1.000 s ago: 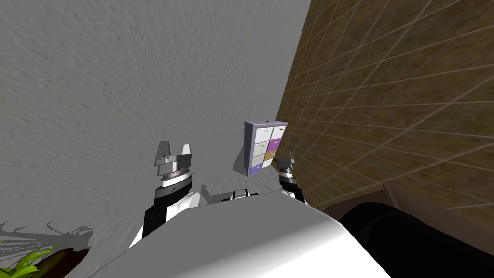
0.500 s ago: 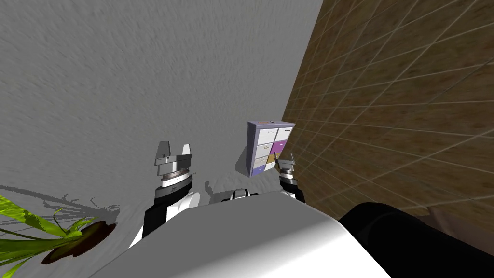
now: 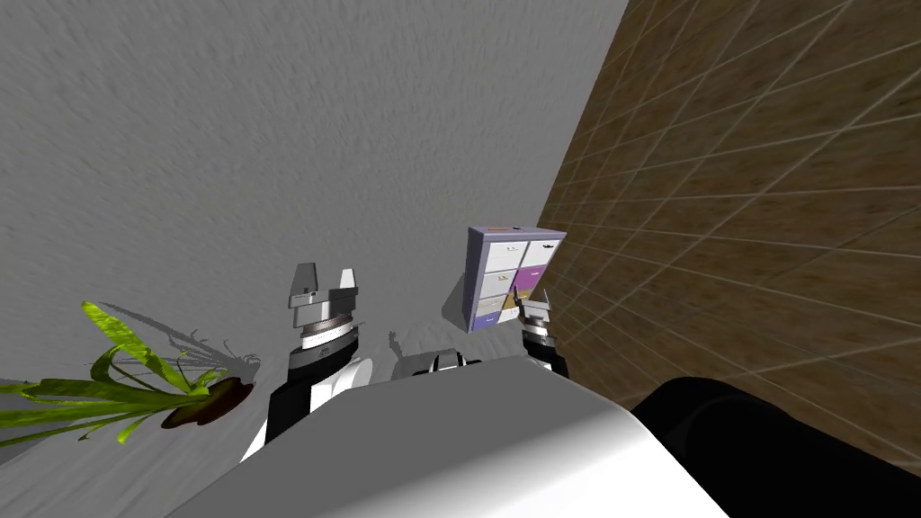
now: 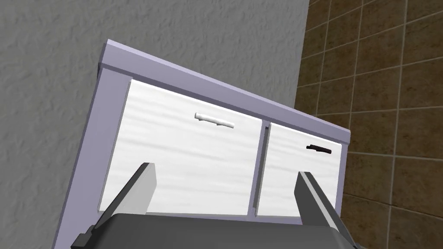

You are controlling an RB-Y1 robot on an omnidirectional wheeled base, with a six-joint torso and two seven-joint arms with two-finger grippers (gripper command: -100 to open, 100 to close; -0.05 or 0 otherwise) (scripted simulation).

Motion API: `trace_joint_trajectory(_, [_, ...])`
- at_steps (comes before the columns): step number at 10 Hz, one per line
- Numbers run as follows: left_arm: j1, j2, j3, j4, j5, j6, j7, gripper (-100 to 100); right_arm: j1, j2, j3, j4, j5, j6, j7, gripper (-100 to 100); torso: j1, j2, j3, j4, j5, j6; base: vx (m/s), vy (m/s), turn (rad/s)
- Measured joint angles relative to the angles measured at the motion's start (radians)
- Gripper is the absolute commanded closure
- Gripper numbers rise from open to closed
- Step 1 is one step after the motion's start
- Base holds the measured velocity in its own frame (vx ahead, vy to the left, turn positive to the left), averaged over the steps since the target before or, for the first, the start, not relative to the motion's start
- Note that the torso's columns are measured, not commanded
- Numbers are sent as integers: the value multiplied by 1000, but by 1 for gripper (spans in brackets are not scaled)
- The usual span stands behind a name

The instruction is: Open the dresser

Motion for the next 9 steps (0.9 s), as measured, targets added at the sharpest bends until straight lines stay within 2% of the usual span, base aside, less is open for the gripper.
trace_joint_trajectory(5, [0, 0, 0, 0, 0, 0, 0, 0, 8, 6, 7, 36, -62, -15, -135, -100, 1, 0, 0, 0, 0, 0, 11, -57, 187])
trace_joint_trajectory(6, [0, 0, 0, 0, 0, 0, 0, 0, 7, 6, 5, 43, -73, -17, -163, -100, -1, 0, 0, 0, 0, 1, 9, -31, -14])
trace_joint_trajectory(9, [0, 0, 0, 0, 0, 0, 0, 0, 9, 7, 5, 63, -107, -24, -236, -100, -2, 0, 0, 0, -1, 1, 5, -65, 262])
